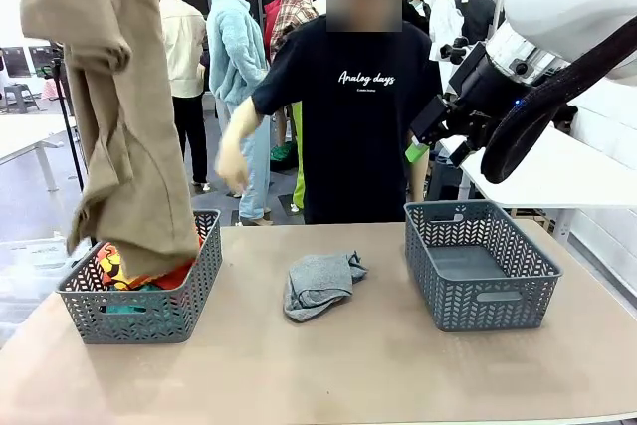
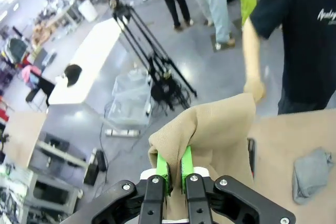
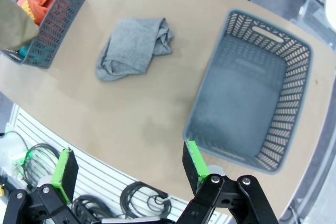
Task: Sort the tops and bottoms.
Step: Sort the clothes according to human instructions.
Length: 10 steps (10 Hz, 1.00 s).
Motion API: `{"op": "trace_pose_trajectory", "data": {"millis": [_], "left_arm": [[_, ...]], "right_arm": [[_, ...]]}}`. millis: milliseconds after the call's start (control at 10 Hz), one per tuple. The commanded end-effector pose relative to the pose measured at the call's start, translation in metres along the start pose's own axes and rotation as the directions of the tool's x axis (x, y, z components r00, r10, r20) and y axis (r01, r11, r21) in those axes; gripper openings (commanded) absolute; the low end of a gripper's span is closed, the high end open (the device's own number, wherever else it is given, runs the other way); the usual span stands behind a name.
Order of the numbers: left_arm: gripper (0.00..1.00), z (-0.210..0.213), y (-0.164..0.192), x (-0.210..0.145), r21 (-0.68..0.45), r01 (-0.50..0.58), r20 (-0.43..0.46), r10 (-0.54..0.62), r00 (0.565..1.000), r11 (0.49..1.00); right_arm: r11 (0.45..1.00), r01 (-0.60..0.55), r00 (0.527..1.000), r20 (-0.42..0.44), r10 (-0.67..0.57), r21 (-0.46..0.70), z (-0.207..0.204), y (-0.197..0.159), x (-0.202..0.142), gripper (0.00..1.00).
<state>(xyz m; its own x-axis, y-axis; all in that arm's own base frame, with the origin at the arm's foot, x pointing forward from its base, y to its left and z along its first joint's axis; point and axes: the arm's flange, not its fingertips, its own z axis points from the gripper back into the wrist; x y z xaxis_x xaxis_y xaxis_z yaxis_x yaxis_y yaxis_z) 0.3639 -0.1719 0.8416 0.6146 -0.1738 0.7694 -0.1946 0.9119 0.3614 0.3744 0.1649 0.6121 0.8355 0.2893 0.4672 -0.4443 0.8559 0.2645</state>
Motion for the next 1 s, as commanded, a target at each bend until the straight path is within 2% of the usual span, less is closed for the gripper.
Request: {"op": "trace_pose_trajectory", "data": {"millis": [0,100,200,300,600,700,800,900], "left_arm": [[0.00,-0.020,0.000,-0.033,0.018,-0.068,-0.082,0.069,0.994,0.998],[0.00,-0.034,-0.005,-0.047,0.093,-0.068,-0.095,0.077,0.993,0.993],[0.00,-0.047,-0.014,-0.060,0.118,-0.060,-0.098,0.072,0.993,0.991],[0.00,-0.062,-0.029,-0.077,0.099,-0.043,-0.129,0.056,0.990,0.994],[0.00,-0.103,-0.067,-0.133,-0.055,-0.057,-0.339,0.035,0.940,0.997],[0.00,-0.107,-0.068,-0.135,-0.057,-0.065,-0.356,0.041,0.934,0.996],[0.00,-0.099,-0.070,-0.121,-0.004,-0.020,-0.303,0.018,0.953,1.000],[0.00,-0.099,-0.070,-0.121,-0.004,-0.020,-0.303,0.018,0.953,1.000]], "right_arm": [[1.000,-0.007,1.000,-0.002,0.007,-0.004,0.000,0.000,0.002,1.00],[1.000,-0.007,1.000,-0.002,0.007,-0.004,0.000,0.000,0.002,1.00],[1.000,-0.007,1.000,-0.002,0.007,-0.004,0.000,0.000,0.002,1.00],[1.000,-0.007,1.000,-0.002,0.007,-0.004,0.000,0.000,0.002,1.00],[1.000,-0.007,1.000,-0.002,0.007,-0.004,0.000,0.000,0.002,1.00],[1.000,-0.007,1.000,-0.002,0.007,-0.004,0.000,0.000,0.002,1.00],[1.000,-0.007,1.000,-0.002,0.007,-0.004,0.000,0.000,0.002,1.00],[1.000,-0.007,1.000,-0.002,0.007,-0.004,0.000,0.000,0.002,1.00]]}}
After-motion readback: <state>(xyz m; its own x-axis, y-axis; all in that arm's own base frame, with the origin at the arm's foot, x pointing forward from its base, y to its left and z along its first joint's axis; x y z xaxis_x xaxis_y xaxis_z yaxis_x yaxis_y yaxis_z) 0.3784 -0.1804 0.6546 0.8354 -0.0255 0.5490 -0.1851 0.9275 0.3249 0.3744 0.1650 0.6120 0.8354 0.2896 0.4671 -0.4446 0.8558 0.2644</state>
